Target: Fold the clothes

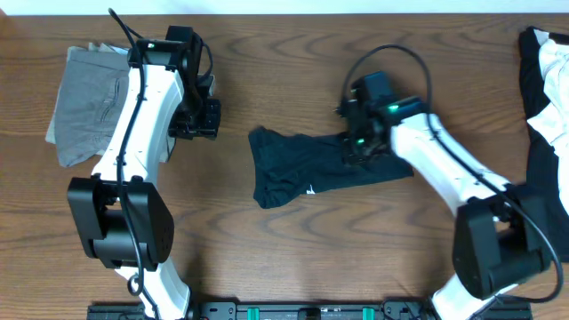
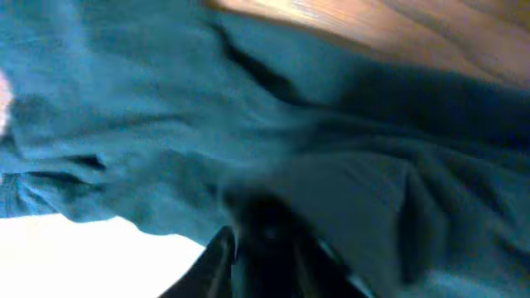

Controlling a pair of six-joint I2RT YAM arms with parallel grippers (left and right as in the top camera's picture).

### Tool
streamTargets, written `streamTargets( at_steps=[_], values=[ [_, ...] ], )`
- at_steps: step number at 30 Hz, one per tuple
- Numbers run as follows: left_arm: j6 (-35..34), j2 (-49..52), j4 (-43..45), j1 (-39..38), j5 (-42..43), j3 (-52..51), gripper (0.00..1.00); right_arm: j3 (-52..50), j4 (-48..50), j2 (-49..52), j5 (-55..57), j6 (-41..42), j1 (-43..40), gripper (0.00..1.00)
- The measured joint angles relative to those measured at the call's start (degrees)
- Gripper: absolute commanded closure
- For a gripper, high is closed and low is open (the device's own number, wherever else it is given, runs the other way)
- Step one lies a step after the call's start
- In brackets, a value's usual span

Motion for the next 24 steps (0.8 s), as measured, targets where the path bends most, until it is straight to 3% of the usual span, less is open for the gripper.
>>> streamTargets(
  at_steps=[5, 14, 17, 24],
  values=[
    [-0.39, 0.0, 0.2, 0.0, 0.02, 0.0, 0.41, 0.04, 2.49, -0.02, -1.11, -0.83, 0.66, 0.61],
    [-2.1, -0.11, 1.95, 0.02, 6.14, -1.6, 0.37, 0.13, -1.57, -4.33, -1.05, -2.47, -7.63, 0.54],
    [-3.67, -0.17, 6.21, 0.0, 10.78, -6.32, 0.3, 0.24, -2.23, -6.54, -1.07, -1.05, -12.55, 0.51],
    [-9.92, -0.22, 23.58, -0.02, 21.92, -22.67, 0.29, 0.48, -3.87, -8.07, -2.58, 1.16, -21.33, 0.51]
  ],
)
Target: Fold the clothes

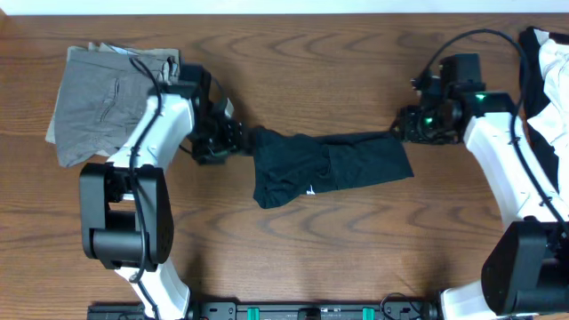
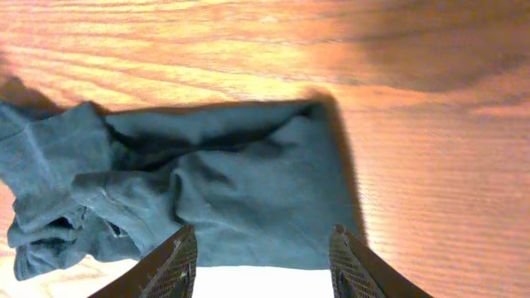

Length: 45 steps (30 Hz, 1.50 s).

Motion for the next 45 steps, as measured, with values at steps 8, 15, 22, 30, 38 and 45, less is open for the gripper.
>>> streamTargets(
  at_steps=[8, 15, 22, 30, 38, 45],
  values=[
    [-7.93, 0.0, 13.09, -2.64, 5.55, -9.16, 0.29, 0.07, 0.39, 0.0, -1.09, 0.28, -0.83, 0.51],
    [-13.09, 0.44, 15.74, -7.41, 5.22, -10.21, 0.34, 0.07, 0.39, 0.0, -1.18, 0.33, -0.83, 0.54],
    [-15.98, 1.6, 19.39, -7.43, 7.1, -10.16, 0.51, 0.07, 0.09, 0.0, -1.31, 0.33, -0.83, 0.57],
    [-15.3, 3.56, 21.81, -9.62, 9.38, -10.32, 0.94, 0.09, -0.15, 0.0, -1.36, 0.35, -0.83, 0.59],
    [-11.45, 2.91, 8.57, -7.08, 8.83, -9.46, 0.94, 0.09, -0.13, 0.0, -1.36, 0.37, -0.83, 0.6],
    [-5.42, -4.17, -10.49, -0.87, -2.97, 0.35, 0.94, 0.09, -0.13, 0.0, -1.36, 0.37, -0.83, 0.6]
  ],
)
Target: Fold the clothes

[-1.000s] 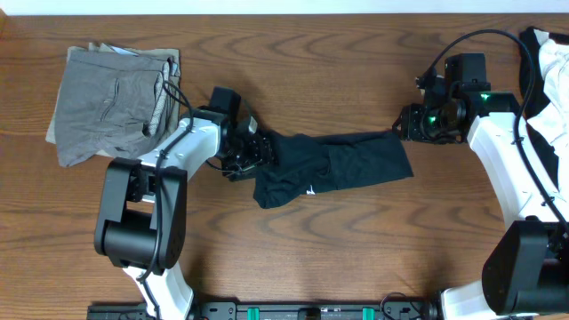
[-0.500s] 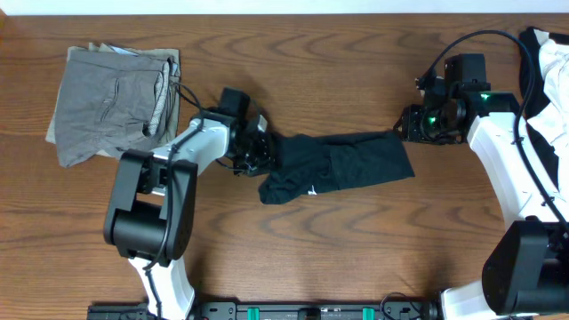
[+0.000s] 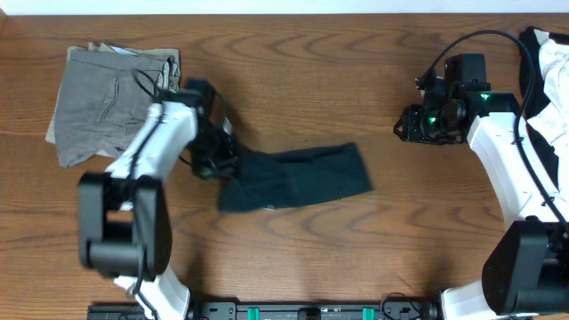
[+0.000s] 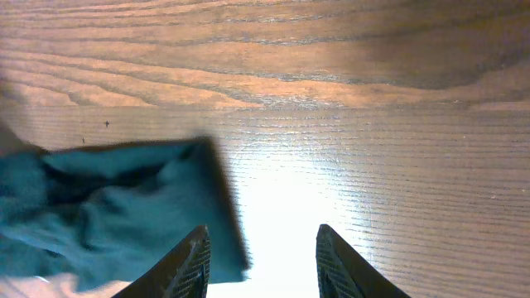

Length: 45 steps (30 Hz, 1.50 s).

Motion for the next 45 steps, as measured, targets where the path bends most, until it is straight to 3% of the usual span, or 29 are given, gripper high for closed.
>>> streamTargets(
  at_steps=[8, 18, 19, 20, 21, 24, 31, 36, 38, 41, 42, 43, 45],
  values=[
    [1.66, -6.08, -1.42, -6.19, -5.2, 7.85, 0.94, 0.0, 0.26, 0.0, 0.0, 0.0, 0.0, 0.61],
    [-3.63, 1.33, 4.2, -23.96, -9.97, 7.82, 0.94, 0.0, 0.28, 0.0, -0.02, 0.87, 0.0, 0.62],
    [-4.74, 2.4, 5.31, -25.59, -10.29, 7.8, 0.91, 0.0, 0.26, 0.0, -0.02, 0.96, 0.0, 0.61],
    [-5.51, 3.32, 6.47, -26.86, -10.56, 7.8, 0.74, 0.0, 0.24, 0.0, -0.02, 1.03, 0.0, 0.61],
    [-6.03, 4.28, 7.76, -28.17, -10.91, 7.8, 0.67, 0.0, 0.24, 0.0, -0.02, 1.03, 0.0, 0.61],
    [-7.61, 6.08, 9.99, -31.01, -11.32, 7.74, 0.56, 0.0, 0.2, 0.0, -0.02, 1.05, 0.0, 0.61],
    [-8.72, 5.9, 6.25, -31.8, -12.17, 8.66, 0.56, 0.02, -0.5, 0.0, -0.15, 1.05, 0.0, 0.6],
    [-8.13, 0.52, 2.75, -28.09, -14.84, 11.26, 0.47, 0.02, -0.98, 0.0, -0.17, 1.05, 0.17, 0.6],
    [-7.58, -3.76, 2.47, -25.81, -16.31, 12.24, 0.5, 0.02, -1.03, 0.0, -0.37, 1.03, 0.63, 0.6],
    [-7.3, -6.71, 2.14, -23.76, -17.35, 13.05, 0.76, 0.02, -0.81, 0.0, -1.79, 0.11, 1.95, 0.64],
    [-6.84, -7.21, 1.77, -23.06, -17.73, 13.25, 0.81, 0.02, -0.61, 0.0, -3.06, -0.87, 2.71, 0.67],
    [-6.67, -7.41, 1.25, -22.32, -18.27, 13.29, 0.94, 0.02, -0.37, 0.0, -4.85, -2.32, 3.65, 0.7],
    [-5.92, -7.1, 0.09, -21.07, -19.39, 13.25, 0.94, 0.02, -0.02, 0.0, -8.22, -4.72, 5.62, 0.76]
  ],
)
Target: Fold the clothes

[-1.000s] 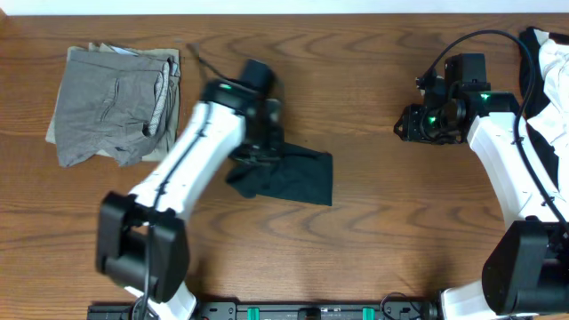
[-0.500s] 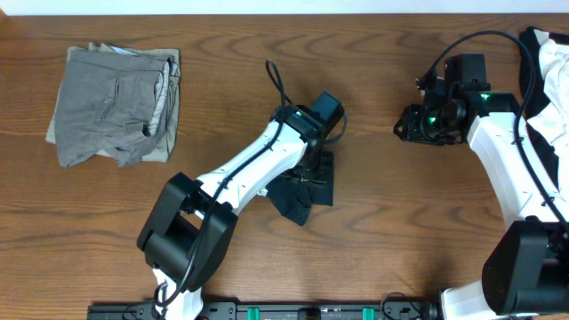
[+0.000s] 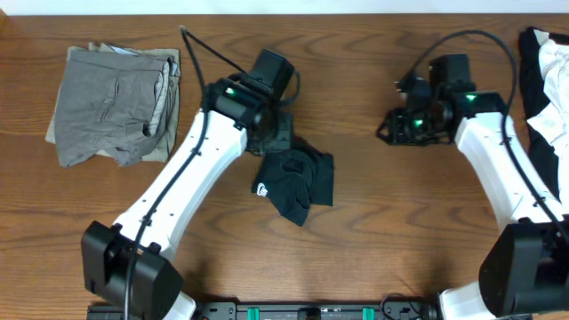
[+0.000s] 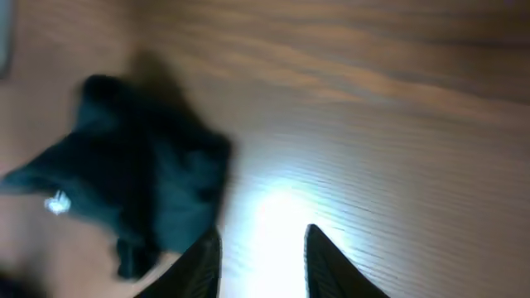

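Observation:
The dark teal garment [image 3: 300,181] lies bunched in a heap at the table's middle, a small white logo showing at its left; the right wrist view also catches the garment [image 4: 141,182], blurred, at left. My left gripper [image 3: 277,140] sits at the heap's upper left corner, shut on the cloth; its fingertips are hidden under the wrist. My right gripper [image 3: 389,127] is open over bare wood to the right of the garment, its fingers [image 4: 331,263] apart with nothing between them.
Folded grey clothes [image 3: 111,102] lie at the far left. A pile of black and white clothes [image 3: 544,84] lies at the right edge. The wooden table [image 3: 373,240] shows bare in front of the garment.
My left gripper has moved right, from the stretched garment's left end to mid-table. The garment, then a long strip, is now a bunched heap. The right gripper shifted slightly left, still open.
First my right gripper was down on the garment's right part, with the left gripper apart from it. Then the right gripper was open off its right end and the left gripper at its left end. The garment then lay further left, and is now bunched at the middle.

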Controlling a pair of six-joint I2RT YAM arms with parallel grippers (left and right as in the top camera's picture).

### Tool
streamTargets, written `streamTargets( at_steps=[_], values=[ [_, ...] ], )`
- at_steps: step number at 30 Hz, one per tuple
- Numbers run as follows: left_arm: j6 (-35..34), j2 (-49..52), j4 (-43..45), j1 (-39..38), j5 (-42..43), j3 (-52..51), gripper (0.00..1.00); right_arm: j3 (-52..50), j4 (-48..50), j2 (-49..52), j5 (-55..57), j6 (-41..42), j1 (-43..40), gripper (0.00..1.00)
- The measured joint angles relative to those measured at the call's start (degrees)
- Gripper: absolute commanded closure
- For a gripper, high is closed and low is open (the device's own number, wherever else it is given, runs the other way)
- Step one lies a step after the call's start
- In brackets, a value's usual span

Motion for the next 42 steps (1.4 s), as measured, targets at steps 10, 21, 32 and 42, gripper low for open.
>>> streamTargets(
  at_steps=[10, 21, 32, 42],
  values=[
    [0.09, 0.85, -1.99, 9.75, -2.4, -0.11, 0.94, 0.0, 11.47, 0.44, -7.37, -7.43, 18.86, 0.75],
    [0.13, 0.85, -4.48, 12.81, -2.58, -0.11, 0.93, -0.09, 13.94, 11.06, 2.84, 0.02, 27.26, 0.89],
    [2.05, 0.85, -3.56, 12.81, -1.49, -0.13, 0.87, -0.26, 5.55, 11.21, 19.89, 9.35, 14.58, 0.82],
    [8.17, 0.9, -2.03, 12.81, 6.23, -1.97, 0.83, -0.26, 9.25, 6.78, -2.95, -0.24, 13.94, 0.76]
  ],
)
